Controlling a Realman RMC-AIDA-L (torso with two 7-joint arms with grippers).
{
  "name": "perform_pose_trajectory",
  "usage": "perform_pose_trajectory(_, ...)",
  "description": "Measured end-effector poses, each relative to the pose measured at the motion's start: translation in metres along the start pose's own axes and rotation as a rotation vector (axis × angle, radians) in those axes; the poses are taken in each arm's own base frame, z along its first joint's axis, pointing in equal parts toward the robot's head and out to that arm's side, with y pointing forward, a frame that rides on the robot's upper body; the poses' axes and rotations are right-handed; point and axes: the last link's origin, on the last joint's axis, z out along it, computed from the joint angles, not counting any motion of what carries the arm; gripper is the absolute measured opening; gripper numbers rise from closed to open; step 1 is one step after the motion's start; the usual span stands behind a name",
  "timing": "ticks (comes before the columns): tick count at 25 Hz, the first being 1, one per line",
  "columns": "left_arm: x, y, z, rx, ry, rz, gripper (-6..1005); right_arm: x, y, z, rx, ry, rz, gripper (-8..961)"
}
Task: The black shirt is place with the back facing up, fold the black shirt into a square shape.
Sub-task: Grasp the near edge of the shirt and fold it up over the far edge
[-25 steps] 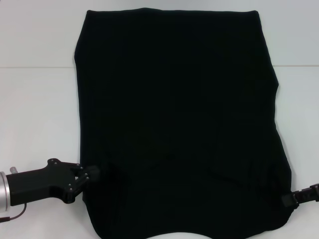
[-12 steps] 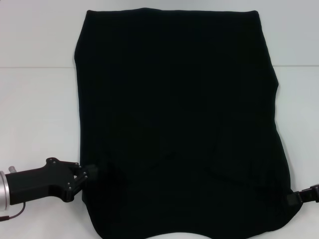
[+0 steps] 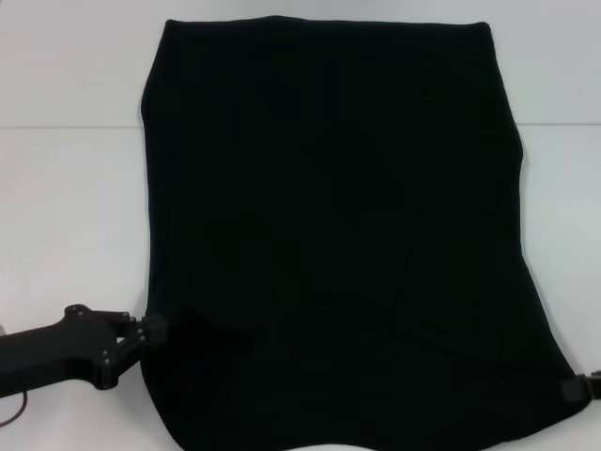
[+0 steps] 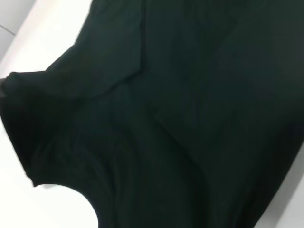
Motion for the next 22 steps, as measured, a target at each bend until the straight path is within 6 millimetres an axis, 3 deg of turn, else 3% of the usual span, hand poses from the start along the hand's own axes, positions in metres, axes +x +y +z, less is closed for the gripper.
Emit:
perform_pose_trajectory(12, -0.034, 0.015, -0.024, 0.002, -0.055, -0.125, 52, 0.062, -0.005, -0.022, -0.043, -0.078, 0.037, 67)
perform_pose_trajectory(16, -0.042, 0.021, -0.034, 0.003, -0.041, -0.161, 54, 0.072, -0.004, -0.031, -0.057, -0.081, 0.046, 68)
perform_pose_trajectory(22, -0.041, 0.020, -0.036, 0.013, -0.022, -0.183, 57, 0.069, -0.005, -0.035, -0.053, -0.091, 0.038, 68)
